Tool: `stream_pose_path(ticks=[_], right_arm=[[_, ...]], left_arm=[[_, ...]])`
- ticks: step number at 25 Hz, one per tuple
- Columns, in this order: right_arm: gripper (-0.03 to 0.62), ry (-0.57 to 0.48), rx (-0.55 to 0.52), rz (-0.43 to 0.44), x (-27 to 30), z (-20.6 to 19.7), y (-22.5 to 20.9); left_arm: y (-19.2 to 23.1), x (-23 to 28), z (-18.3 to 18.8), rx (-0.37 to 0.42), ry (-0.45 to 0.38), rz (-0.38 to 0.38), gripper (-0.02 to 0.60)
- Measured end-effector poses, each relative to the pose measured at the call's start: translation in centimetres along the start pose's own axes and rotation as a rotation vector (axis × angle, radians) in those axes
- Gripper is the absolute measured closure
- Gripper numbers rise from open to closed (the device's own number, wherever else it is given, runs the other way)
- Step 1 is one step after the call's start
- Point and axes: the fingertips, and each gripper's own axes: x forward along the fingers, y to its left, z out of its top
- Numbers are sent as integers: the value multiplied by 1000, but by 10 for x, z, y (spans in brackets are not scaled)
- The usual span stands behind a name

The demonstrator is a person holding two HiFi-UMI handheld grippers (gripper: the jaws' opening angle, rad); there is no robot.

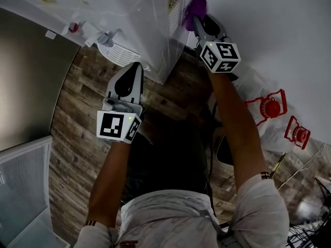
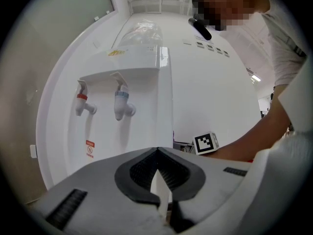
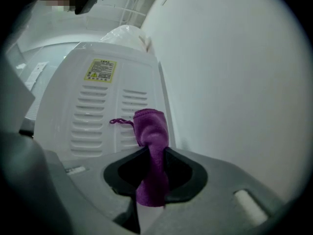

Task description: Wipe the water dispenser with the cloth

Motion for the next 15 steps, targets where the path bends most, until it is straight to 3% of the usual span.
stream_pose_path(ticks=[7,15], right_arm=[[502,-22,3,-19,-4,-7,-9],[502,-110,-43,151,-58,10,65]], left_arm=[[2,1,-11,13,-17,3,583],[-8,0,-15,13,-26,-14,583]])
